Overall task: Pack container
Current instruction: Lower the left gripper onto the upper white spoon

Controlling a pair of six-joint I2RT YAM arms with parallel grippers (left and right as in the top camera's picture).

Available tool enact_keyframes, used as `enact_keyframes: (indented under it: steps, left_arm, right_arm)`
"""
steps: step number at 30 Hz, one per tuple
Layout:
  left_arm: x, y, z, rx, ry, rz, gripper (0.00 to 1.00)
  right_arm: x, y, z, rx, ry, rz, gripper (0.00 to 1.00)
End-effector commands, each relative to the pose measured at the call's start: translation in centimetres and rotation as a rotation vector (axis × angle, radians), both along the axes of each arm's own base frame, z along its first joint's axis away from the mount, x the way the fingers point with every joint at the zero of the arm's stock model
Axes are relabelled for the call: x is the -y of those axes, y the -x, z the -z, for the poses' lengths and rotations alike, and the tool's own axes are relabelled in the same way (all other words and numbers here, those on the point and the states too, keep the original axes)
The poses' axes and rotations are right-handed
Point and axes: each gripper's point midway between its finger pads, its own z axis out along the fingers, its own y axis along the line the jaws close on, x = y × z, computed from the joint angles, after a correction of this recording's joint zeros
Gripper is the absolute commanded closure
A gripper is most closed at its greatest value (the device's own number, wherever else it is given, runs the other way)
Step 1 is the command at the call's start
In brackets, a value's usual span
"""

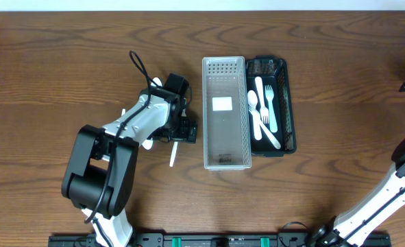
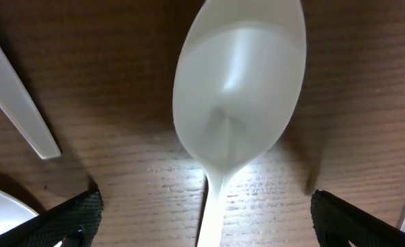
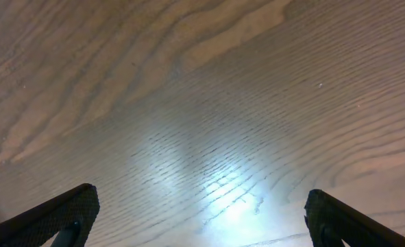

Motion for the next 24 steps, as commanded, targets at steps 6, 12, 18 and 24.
enact_keyframes:
  steps: [6, 12, 18, 24]
  left_arm:
    - [0.23, 0.08, 1.01, -0.028, 0.002, -0.002, 0.02]
    - [0.22, 0.1, 1.01, -0.029, 0.001, -0.002, 0.01]
    - [0.19, 0.16, 1.01, -0.031, 0.0, -0.002, 0.04]
    - [0.14, 0.24, 1.01, -0.035, -0.002, -0.001, 0.04]
  right_arm:
    - [0.28, 0.23, 0.32, -0.004, -0.006, -0.005, 0.01]
    - [0.28, 0.23, 0.32, -0.004, -0.006, -0.005, 0.01]
    - [0.27, 0.24, 0.32, -0.005, -0.006, -0.005, 0.01]
    - [0.27, 0.24, 0.32, -0.005, -0.006, -0.005, 0.01]
